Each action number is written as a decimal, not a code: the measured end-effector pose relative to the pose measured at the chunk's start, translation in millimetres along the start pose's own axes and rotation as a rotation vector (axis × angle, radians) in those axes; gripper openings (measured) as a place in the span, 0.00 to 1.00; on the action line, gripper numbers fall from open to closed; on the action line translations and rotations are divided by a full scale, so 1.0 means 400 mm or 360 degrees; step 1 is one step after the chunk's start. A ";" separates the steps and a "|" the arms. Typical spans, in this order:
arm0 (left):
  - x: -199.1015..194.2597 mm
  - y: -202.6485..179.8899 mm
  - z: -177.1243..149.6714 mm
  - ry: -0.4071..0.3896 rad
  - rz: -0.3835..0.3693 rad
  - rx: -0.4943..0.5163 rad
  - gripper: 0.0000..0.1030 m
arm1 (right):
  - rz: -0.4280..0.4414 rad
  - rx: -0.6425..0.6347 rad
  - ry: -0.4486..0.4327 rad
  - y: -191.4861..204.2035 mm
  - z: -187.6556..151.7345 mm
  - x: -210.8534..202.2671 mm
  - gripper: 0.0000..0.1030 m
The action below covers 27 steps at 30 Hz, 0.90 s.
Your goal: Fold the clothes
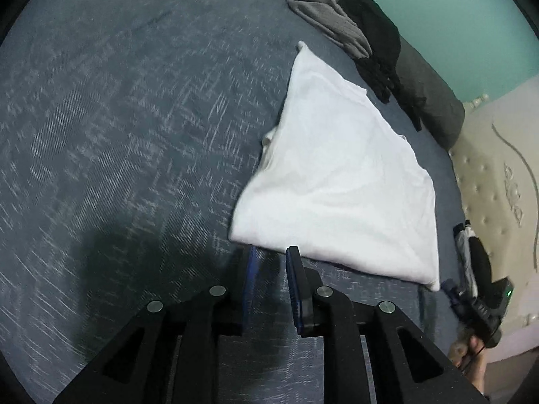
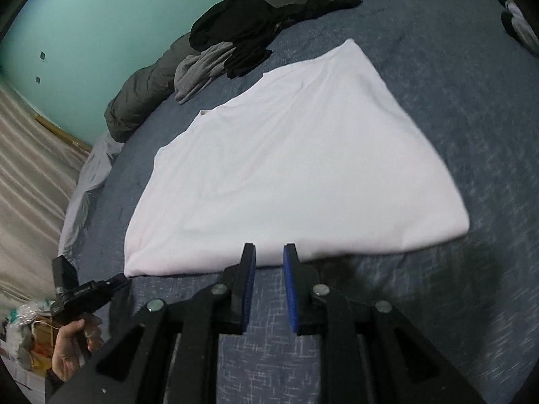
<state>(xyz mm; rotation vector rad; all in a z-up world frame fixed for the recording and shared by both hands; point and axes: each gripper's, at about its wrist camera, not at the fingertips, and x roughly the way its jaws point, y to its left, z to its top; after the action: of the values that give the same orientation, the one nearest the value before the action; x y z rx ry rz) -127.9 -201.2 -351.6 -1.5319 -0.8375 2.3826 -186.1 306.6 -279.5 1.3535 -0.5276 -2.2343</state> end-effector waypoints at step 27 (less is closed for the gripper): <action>0.018 0.072 -0.015 -0.0239 -0.0102 -0.0435 0.45 | 0.0184 0.0074 -0.0106 -0.037 -0.053 -0.001 0.16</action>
<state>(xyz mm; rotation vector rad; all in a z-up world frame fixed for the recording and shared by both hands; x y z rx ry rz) -121.8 -219.7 -374.9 -1.4011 -1.2709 2.4408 -170.0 317.4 -296.6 1.2420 -0.6680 -2.1912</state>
